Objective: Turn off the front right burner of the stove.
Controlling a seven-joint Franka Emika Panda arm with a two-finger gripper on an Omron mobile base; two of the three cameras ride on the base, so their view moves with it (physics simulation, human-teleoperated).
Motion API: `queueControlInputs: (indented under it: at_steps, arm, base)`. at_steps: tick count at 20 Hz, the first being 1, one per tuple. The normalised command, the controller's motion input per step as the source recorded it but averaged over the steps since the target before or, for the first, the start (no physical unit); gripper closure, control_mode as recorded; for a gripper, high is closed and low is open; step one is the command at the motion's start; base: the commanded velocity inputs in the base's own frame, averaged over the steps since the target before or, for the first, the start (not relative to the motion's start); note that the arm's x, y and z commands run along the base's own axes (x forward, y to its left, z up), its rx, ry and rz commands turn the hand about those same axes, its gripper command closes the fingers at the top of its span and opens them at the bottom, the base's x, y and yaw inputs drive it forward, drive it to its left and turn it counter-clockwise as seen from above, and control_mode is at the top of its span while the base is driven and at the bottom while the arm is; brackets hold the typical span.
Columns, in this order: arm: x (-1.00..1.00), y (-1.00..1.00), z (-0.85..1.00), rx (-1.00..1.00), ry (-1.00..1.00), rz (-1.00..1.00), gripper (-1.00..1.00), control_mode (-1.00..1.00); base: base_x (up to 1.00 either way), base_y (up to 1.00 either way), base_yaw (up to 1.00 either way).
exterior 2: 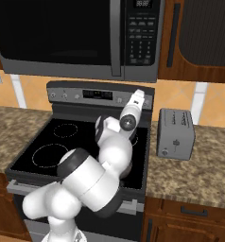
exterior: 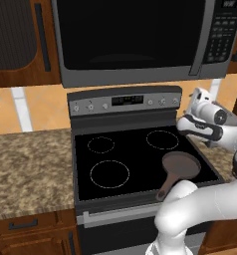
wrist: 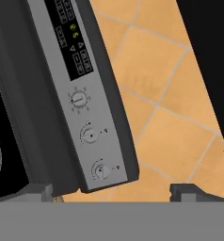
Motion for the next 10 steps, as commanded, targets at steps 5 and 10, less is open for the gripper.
queueControlInputs:
  at_steps: [5, 10]
  arm:
    - [0.27, -0.25, -0.12, 0.00, 0.00, 0.00, -1.00, -1.00]
    - [0.24, -0.09, -0.12, -0.01, 0.00, 0.00, -1.00, -1.00]
  base:
    - [0.00, 0.00, 0.00]
    - [0.00, 0.00, 0.00]
